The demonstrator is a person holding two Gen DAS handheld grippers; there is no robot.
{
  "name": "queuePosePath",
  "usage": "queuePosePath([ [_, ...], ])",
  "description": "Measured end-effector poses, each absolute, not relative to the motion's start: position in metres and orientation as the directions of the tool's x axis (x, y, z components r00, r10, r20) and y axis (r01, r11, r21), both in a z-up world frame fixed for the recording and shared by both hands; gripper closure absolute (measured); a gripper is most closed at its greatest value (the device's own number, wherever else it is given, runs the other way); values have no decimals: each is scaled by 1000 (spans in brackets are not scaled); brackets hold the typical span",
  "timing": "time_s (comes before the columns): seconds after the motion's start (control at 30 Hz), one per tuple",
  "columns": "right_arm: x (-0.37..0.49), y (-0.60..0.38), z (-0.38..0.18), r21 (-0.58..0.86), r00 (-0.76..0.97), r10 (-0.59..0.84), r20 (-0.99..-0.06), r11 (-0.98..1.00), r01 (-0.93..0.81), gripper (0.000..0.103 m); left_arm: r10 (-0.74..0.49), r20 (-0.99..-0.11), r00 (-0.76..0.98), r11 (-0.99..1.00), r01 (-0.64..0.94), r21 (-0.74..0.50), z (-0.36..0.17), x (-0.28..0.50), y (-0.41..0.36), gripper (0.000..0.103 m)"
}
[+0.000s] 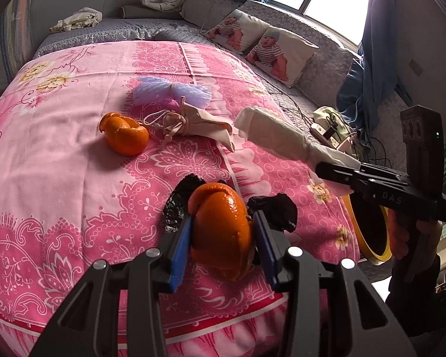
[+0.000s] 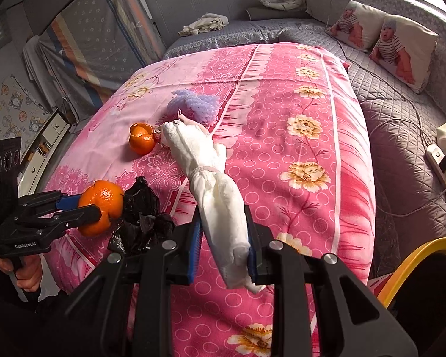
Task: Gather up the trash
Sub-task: 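Carry the white tissue and orange over the bin with both tools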
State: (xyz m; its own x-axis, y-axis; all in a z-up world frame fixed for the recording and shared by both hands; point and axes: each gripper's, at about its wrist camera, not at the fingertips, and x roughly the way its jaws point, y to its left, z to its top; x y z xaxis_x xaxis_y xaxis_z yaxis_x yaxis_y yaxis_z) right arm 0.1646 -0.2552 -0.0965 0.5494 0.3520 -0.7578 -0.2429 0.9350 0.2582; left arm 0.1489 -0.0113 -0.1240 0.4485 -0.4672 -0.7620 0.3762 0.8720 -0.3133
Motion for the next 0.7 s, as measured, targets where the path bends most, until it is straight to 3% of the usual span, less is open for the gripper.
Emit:
queuePosePath([
  [0.7, 137, -345, -96, 285, 634, 264, -726, 956, -72, 80, -510, -768, 387, 792, 561, -243, -106, 140, -106, 64],
])
